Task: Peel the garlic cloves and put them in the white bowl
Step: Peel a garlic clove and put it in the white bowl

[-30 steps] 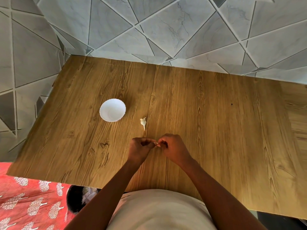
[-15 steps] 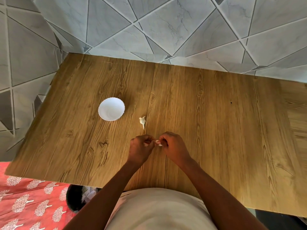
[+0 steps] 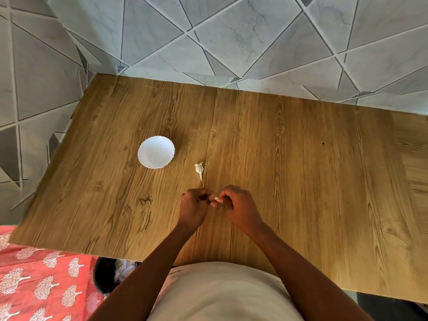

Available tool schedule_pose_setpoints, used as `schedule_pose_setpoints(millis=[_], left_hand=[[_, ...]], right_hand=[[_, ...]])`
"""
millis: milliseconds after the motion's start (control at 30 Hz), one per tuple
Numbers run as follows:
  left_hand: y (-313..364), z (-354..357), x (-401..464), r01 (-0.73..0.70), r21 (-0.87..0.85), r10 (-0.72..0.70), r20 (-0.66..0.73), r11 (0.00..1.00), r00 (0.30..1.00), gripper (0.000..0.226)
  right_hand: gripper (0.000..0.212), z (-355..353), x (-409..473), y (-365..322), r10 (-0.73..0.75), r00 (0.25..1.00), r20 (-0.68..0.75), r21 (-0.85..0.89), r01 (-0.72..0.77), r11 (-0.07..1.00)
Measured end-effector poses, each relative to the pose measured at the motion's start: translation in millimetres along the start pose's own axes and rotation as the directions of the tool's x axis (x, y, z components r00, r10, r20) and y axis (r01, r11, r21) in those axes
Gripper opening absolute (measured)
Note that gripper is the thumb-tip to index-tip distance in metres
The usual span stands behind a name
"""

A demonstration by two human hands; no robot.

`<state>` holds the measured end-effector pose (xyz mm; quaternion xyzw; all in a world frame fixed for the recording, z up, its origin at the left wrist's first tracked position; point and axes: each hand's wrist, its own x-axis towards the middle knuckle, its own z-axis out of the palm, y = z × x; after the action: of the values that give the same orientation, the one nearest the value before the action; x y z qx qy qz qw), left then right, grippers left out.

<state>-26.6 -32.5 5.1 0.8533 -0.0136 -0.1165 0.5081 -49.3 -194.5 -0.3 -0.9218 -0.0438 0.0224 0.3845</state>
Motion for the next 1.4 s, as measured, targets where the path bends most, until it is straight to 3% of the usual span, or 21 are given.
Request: schedule_pose_setpoints(millis=[67, 133, 200, 300, 400, 467, 700, 867, 1167, 1400], left_hand=[[0, 1, 2, 0.037, -0.017, -0.037, 0.006, 0.999, 0.999, 0.026], [2, 3, 2, 0.100, -0.034, -0.100, -0.011, 0.994, 0.995, 0.025], [3, 6, 3, 0.164, -0.070, -0.167, -0.039, 0.984, 0.985, 0.020], [3, 5, 4, 0.189, -0.130, -0.198, -0.054, 0.973, 0.979, 0.011], [3, 4, 4, 0.154, -0.115, -0.164, -0.076, 0.981, 0.984, 0.013], [2, 5, 4, 0.158, -0.093, -0.167, -0.097, 0.983, 0.981, 0.013], [-1, 8, 1, 0.143, 0.001, -0.141, -0.118, 0.990, 0.983, 0.012], [0, 10, 0, 0.104, 0.050, -0.096, -0.135, 0.993, 0.986, 0.012], [-9, 11, 0, 0.093, 0.055, -0.086, -0.109, 0.994, 0.990, 0.015], [-14, 11, 1, 0.086, 0.036, -0.082, -0.104, 0.996, 0.991, 0.012]], right_hand=[[0.007, -2, 0, -2, -0.051, 0.999, 0.005, -0.056, 0.051, 0.997], [0.023, -4, 0, -4, -0.098, 0.995, 0.034, -0.133, 0.102, 0.986], [0.027, -7, 1, -6, -0.099, 0.994, 0.037, -0.148, 0.103, 0.984], [0.006, -6, 4, -6, 0.051, 0.999, -0.011, 0.017, -0.051, 0.999], [0.017, -2, 5, -7, 0.216, 0.976, -0.001, 0.198, -0.212, 0.957], [0.016, -1, 6, -8, 0.238, 0.971, 0.033, 0.227, -0.239, 0.944], [0.005, -4, 13, -4, 0.103, 0.988, 0.115, -0.019, -0.101, 0.995], [0.005, -4, 11, -4, 0.149, 0.982, 0.115, 0.031, -0.154, 0.988], [0.015, -5, 12, -2, 0.078, 0.981, 0.176, -0.055, -0.070, 0.996], [0.017, -7, 13, 0, 0.100, 0.978, 0.186, -0.026, -0.096, 0.995]])
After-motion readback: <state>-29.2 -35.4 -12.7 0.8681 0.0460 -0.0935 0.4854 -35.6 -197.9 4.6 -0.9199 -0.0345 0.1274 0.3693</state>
